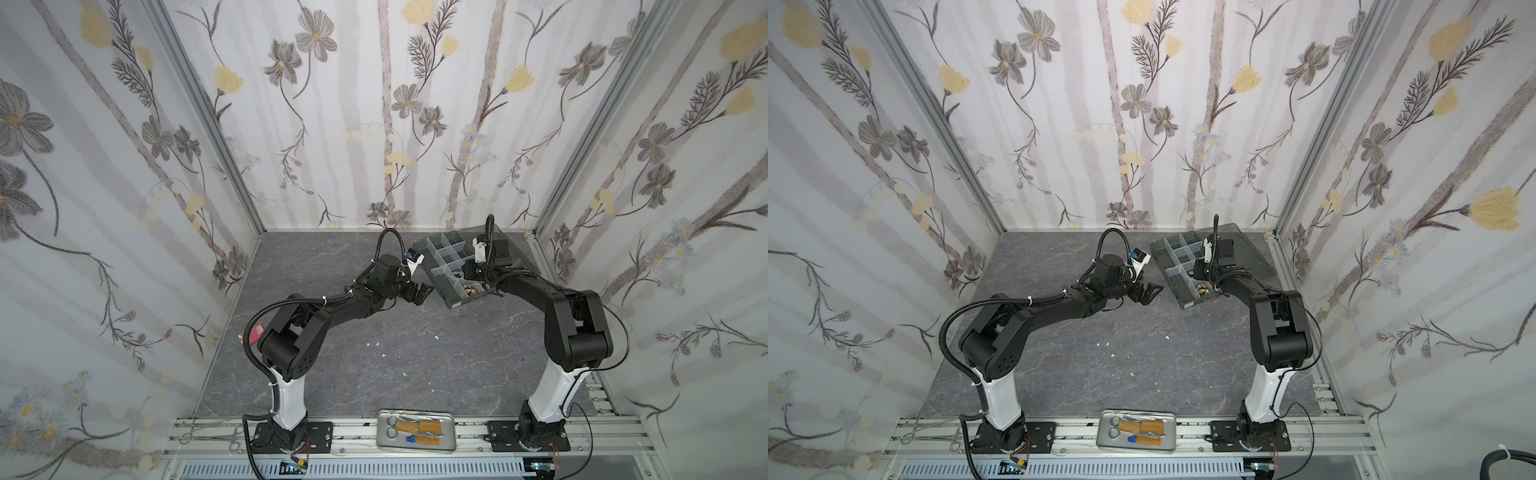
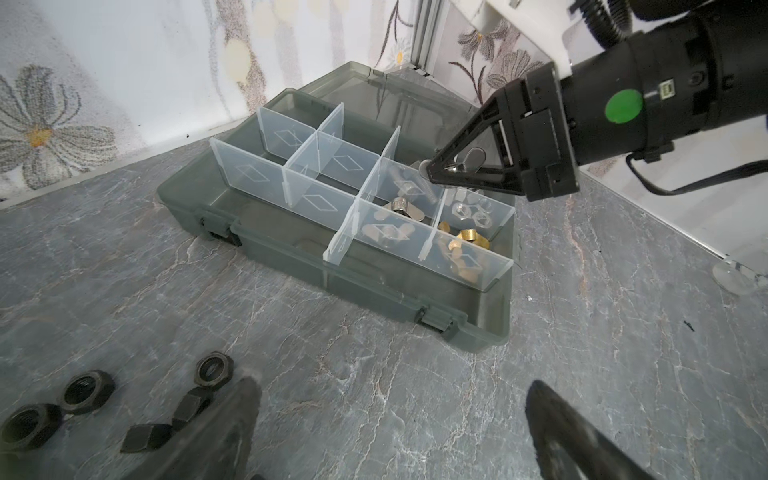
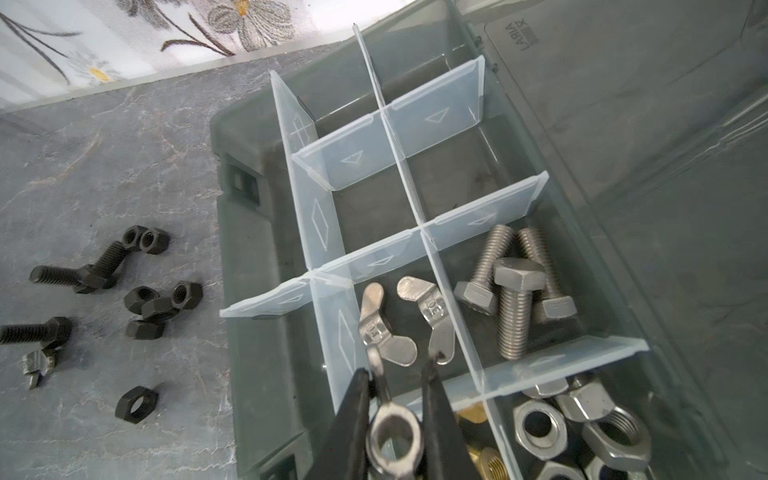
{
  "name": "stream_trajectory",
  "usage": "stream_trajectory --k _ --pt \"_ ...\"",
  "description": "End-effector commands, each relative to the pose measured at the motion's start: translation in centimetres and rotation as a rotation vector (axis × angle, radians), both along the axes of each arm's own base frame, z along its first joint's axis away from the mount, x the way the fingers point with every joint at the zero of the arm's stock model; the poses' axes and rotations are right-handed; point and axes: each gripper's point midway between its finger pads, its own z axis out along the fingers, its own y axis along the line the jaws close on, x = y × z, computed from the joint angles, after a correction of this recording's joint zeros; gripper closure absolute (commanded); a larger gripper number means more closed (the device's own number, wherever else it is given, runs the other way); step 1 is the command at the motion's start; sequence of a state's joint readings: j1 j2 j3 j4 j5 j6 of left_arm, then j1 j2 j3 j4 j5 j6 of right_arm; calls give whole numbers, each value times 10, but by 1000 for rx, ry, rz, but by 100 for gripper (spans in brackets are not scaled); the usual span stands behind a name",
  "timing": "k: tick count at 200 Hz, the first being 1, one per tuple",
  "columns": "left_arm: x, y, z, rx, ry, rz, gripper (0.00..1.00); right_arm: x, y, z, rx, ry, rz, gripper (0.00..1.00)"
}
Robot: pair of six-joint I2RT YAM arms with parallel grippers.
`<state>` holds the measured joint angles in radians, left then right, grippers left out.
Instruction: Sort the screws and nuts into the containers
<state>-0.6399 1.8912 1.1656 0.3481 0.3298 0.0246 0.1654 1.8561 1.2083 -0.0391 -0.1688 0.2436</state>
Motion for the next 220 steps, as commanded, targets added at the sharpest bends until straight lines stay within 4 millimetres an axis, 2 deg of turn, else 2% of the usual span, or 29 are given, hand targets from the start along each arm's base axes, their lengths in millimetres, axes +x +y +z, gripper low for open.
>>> stream_trajectory --k 1,46,63,93,107,128,142,154,165,174,191,207,220 --pt "4 0 3 5 -19 13 0 9 -3 -4 -3 -17 -35 90" --pt "6 6 6 7 -31 49 0 20 5 -7 35 -12 -20 87" --pt "7 9 9 -1 -46 69 0 20 10 -6 54 -10 -5 77" --pt "10 17 17 -33 -77 115 0 19 18 0 70 -16 19 69" --pt "15 26 23 -66 -80 156 0 20 21 4 72 -23 25 61" --pt "22 46 35 -135 -79 226 0 18 27 16 73 -38 37 60" --pt "26 67 45 -193 -87 292 0 15 36 31 77 -75 63 60" --pt "27 89 54 -243 -106 354 0 10 54 43 93 -113 120 59" --pt "28 109 59 -283 -118 403 0 2 82 52 117 -143 210 58" --pt "29 127 56 -301 -109 453 0 -4 105 55 129 -162 272 57" --pt "39 165 36 -292 -23 600 0 -16 147 49 117 -168 387 57" --pt "45 196 10 -213 64 734 1 -25 180 39 95 -162 460 56" --pt "43 208 -4 -105 90 779 11 -29 196 38 81 -176 483 56"
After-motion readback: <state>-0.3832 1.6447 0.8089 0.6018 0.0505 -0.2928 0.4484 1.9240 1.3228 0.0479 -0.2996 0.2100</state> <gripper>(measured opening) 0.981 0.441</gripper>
